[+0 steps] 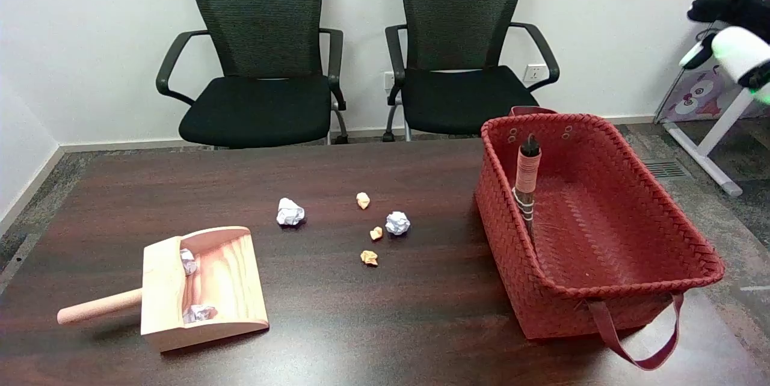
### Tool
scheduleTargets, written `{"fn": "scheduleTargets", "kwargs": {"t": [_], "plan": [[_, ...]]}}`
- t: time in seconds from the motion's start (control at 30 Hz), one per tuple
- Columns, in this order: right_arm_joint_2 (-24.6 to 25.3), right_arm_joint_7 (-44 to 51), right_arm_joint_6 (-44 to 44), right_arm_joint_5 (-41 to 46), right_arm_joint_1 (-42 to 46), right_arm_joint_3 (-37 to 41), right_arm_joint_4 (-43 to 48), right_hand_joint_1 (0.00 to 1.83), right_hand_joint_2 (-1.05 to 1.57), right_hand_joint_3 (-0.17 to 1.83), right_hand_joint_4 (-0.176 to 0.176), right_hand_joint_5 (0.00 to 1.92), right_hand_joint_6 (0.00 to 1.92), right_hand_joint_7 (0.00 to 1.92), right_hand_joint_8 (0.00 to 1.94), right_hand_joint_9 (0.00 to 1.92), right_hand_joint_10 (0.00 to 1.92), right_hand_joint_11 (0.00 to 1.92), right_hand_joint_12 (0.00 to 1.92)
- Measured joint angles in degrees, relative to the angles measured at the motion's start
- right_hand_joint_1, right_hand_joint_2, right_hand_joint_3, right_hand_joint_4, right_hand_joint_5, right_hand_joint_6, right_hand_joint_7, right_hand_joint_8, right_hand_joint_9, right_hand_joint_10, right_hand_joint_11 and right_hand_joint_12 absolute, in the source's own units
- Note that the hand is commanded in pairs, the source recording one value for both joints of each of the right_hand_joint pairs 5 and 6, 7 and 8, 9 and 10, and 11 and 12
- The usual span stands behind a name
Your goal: Pick up the broom by its handle.
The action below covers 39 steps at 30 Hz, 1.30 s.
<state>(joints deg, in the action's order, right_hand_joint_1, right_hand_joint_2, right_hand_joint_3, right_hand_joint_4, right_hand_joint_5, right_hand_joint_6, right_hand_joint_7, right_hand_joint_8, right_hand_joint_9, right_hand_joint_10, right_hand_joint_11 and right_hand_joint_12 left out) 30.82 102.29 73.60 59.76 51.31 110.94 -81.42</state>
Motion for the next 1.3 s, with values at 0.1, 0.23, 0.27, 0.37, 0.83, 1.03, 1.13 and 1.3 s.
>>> {"fn": "scheduleTargets", "kwargs": {"t": [0.1, 0.23, 0.27, 0.37, 0.83, 1.03, 1.13, 1.3], "plan": [[0.1, -1.4, 1.2, -0.8, 0.3, -1.0, 0.7, 0.84, 0.58, 1.06, -0.176, 0.60, 0.60, 0.60, 0.60, 0.60, 0.60, 1.07, 1.07], [0.1, -3.3, 3.0, -2.0, 0.7, -2.5, 1.8, 0.85, 0.52, 1.07, -0.176, 0.59, 0.59, 0.59, 0.59, 0.59, 0.59, 1.06, 1.06], [0.1, -3.7, 3.3, -2.2, 0.7, -2.9, 2.1, 0.85, 0.49, 1.07, -0.176, 0.58, 0.58, 0.58, 0.58, 0.58, 0.58, 1.06, 1.06], [-0.1, -4.8, 4.1, -2.8, 0.6, -3.7, 3.0, 0.86, 0.43, 1.07, -0.176, 0.55, 0.55, 0.55, 0.55, 0.55, 0.55, 1.01, 1.01], [-1.6, -7.6, 6.3, -4.8, -1.5, -9.5, 6.0, 0.87, 0.22, 1.02, -0.176, 0.46, 0.46, 0.46, 0.46, 0.56, 0.56, 0.98, 0.98], [-2.5, -7.9, 5.4, -5.2, -3.2, -13.2, 5.7, 0.86, 0.06, 0.91, -0.176, 0.32, 0.32, 0.32, 0.32, 0.48, 0.48, 0.81, 0.81], [-2.9, -8.0, 3.9, -5.6, -4.6, -15.1, 5.5, 0.85, 0.00, 0.78, -0.164, 0.27, 0.27, 0.27, 0.27, 0.43, 0.43, 0.77, 0.77], [-3.3, -8.1, 0.9, -6.6, -8.6, -19.2, 5.2, 0.84, -0.08, 0.55, -0.148, 0.20, 0.20, 0.20, 0.20, 0.35, 0.35, 0.64, 0.64]]}}
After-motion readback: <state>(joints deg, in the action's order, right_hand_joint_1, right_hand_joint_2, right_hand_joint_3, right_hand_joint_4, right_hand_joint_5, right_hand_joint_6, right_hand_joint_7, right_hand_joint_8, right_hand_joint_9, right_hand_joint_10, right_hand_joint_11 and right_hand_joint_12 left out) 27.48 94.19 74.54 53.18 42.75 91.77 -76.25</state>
